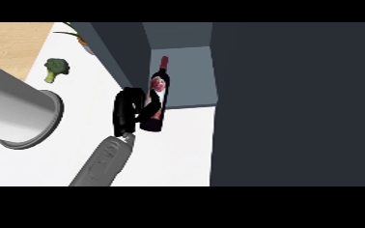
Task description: Pick up the wine, place it into the cabinet and close the cabinet
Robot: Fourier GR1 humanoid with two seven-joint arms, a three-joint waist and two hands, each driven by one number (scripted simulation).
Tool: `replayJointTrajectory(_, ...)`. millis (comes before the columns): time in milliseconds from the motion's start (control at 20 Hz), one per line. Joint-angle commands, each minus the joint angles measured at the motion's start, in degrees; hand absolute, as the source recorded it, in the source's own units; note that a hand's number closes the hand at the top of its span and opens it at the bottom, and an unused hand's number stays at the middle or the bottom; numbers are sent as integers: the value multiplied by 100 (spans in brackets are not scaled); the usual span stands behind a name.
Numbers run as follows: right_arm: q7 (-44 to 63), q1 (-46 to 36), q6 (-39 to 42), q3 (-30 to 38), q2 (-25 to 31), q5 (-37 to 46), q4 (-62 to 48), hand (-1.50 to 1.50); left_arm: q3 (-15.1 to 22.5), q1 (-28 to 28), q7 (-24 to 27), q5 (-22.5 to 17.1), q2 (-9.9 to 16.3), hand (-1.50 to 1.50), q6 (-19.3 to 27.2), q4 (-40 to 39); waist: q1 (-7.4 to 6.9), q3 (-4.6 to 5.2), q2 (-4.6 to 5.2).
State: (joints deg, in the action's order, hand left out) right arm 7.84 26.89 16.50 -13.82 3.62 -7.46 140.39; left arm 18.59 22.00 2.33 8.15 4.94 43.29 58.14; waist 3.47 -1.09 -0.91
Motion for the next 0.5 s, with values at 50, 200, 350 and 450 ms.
replayJointTrajectory(50, 227, 116, 26, -26, 22, -485, 420, -150, -135, 1158, -325, -97, -417, 150, -313, -1027, 300, 120, 233)
replayJointTrajectory(200, 251, 60, 118, -132, 79, -348, 313, -150, -158, 1191, -304, -141, -374, 150, -328, -992, 327, 124, 248)
replayJointTrajectory(350, 141, 89, 121, -52, 39, -404, 219, -150, -321, 1258, -355, -277, -223, 150, -375, -955, 334, 118, 249)
replayJointTrajectory(450, 74, 200, 174, -81, 29, -467, 200, -150, -315, 1226, -368, -290, -418, 150, -147, -945, 394, 114, 241)
